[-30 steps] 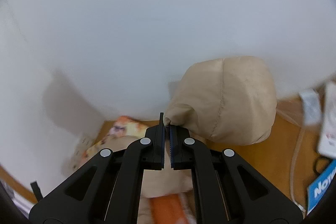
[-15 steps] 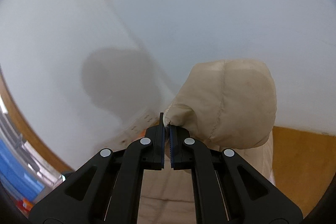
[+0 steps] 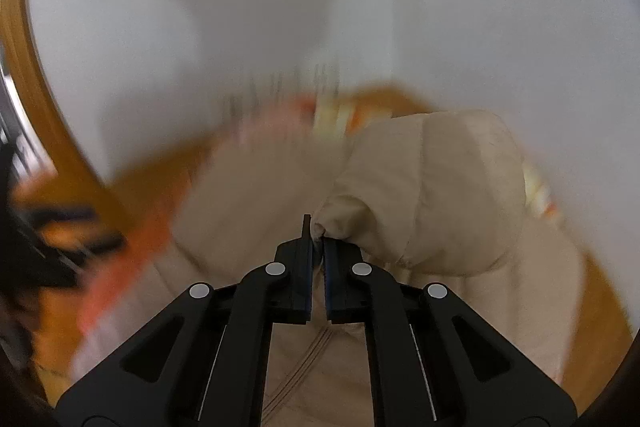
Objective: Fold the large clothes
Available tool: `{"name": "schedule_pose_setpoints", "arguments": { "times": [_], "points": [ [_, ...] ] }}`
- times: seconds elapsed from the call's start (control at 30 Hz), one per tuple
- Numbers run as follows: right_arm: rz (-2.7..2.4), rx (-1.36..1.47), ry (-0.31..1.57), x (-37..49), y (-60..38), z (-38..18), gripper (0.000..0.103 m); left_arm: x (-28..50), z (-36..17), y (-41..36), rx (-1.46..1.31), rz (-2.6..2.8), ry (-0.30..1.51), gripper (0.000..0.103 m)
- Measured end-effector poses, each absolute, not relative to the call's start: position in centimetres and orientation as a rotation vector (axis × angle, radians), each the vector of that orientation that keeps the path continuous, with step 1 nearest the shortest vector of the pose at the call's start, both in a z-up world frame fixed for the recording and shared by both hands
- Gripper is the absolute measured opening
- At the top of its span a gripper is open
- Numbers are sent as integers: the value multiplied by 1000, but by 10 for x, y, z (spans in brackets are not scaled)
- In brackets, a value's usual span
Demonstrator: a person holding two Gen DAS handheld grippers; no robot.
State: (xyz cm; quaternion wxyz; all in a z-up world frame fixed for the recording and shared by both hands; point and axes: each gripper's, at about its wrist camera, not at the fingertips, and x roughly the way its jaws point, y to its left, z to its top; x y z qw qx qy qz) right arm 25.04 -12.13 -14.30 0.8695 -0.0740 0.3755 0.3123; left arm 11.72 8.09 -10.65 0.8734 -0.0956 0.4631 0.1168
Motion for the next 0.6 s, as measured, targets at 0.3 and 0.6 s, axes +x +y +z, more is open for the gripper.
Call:
{"name": "schedule_pose_setpoints", "arguments": {
  "times": [0.3,0.6],
  "points": [
    [603,-33,868,229,-106,-163,28,128,-124,86,-177,232,994,86],
    [638,-159,849,187,-98,-117,76,150,-128,71,-188,179,990,86]
  ]
}}
